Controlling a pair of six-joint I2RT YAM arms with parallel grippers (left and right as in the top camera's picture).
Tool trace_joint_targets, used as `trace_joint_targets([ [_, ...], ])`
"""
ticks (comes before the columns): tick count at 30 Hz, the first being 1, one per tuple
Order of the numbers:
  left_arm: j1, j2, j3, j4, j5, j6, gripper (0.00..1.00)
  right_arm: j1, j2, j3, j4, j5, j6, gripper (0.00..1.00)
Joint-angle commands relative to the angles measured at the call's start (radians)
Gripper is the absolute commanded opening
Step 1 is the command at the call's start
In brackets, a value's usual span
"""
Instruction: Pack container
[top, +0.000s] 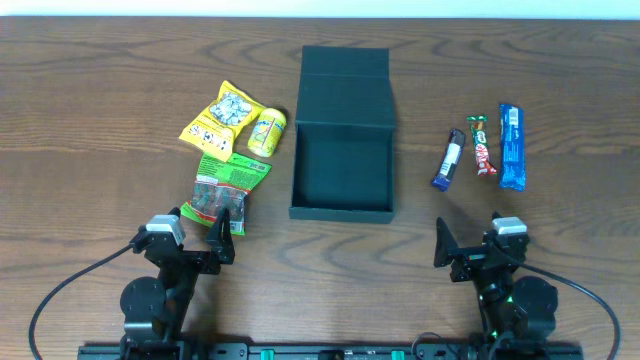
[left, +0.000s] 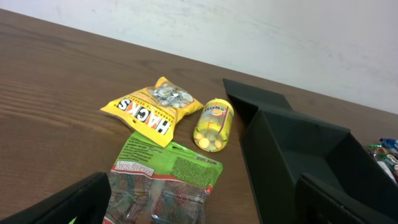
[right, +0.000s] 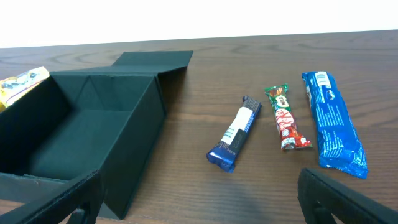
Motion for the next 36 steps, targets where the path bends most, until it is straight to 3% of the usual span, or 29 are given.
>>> trace_joint_targets([
  [1, 0.006, -0.006, -0.029, -0.005, -0.006, 0.000, 0.95, -0.004, -0.006, -0.006, 0.002, 0.010, -0.012, 0.99],
  [11, 0.006, -0.006, -0.029, -0.005, 0.011, -0.001, 0.95, -0.004, -0.006, -0.006, 0.002, 0.010, -0.011, 0.99],
  [18, 0.006, -0.006, -0.029, 0.005, 0.340, -0.142, 0.95, -0.004, -0.006, -0.006, 0.002, 0.010, -0.011, 0.99],
  [25, 0.006, -0.006, 0.005, 0.067, 0.359, -0.138, 0.95, -0.004, -0.006, -0.006, 0.002, 0.010, -0.012, 0.99],
  [30, 0.006, 0.111, 0.189, -0.065, 0.206, 0.029, 0.95, -0.004, -0.006, -0.006, 0.002, 0.010, -0.011, 0.99],
  [36, 0.006, 0.486, 0.440, -0.207, 0.104, 0.195, 0.95, -0.004, -0.006, -0.006, 0.002, 0.010, -0.012, 0.99],
])
